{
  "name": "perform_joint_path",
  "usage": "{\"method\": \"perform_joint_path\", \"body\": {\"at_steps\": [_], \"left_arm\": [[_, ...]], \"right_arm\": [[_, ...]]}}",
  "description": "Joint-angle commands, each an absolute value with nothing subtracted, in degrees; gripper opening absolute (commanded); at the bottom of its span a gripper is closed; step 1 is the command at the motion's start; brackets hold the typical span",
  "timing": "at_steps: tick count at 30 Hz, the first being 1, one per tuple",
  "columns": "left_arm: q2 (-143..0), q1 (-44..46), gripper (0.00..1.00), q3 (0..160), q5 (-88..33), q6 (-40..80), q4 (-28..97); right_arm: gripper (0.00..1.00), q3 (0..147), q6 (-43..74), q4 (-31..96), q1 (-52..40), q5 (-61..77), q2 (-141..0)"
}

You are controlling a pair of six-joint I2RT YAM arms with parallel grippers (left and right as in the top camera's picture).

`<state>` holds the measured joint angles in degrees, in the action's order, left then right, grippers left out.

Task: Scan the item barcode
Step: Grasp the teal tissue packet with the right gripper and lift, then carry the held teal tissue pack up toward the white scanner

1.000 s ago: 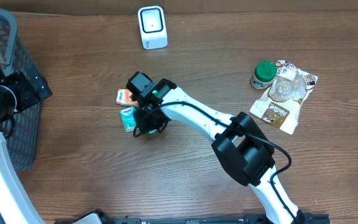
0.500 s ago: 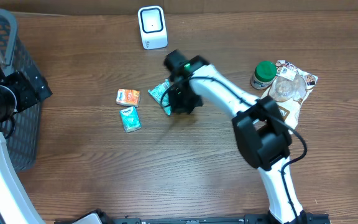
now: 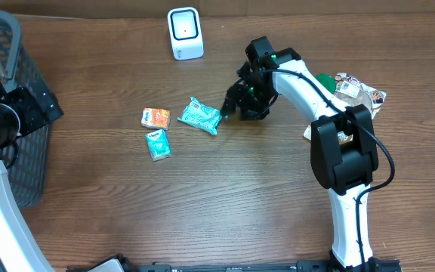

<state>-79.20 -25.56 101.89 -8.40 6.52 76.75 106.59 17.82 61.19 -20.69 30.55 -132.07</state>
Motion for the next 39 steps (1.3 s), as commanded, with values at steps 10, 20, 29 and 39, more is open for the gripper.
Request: {"method": "perform_joint_path", "body": {"at_steps": [10,20,29,39], "left_arm": [[-79.4,-25.8,1.0,102.37,-8.97,7.31,76.69],[-79.4,-25.8,1.0,102.37,-8.97,7.31,76.69],[-79.4,-25.8,1.0,102.37,-8.97,7.31,76.69],[-79.4,-25.8,0.99,102.37,-8.97,7.31,76.69]], "right_arm": [[0.6,105.95,32.32,58.74,-23.7,25.82,-132.68],[0.42,99.48,39.29,48.27,-27.4,22.46,-132.68],[0.04,99.15,34.74,48.16,-25.41,21.71,-132.62],[0.04,100.9,11.53,50.96,-20.84,37.01,-127.55]]}}
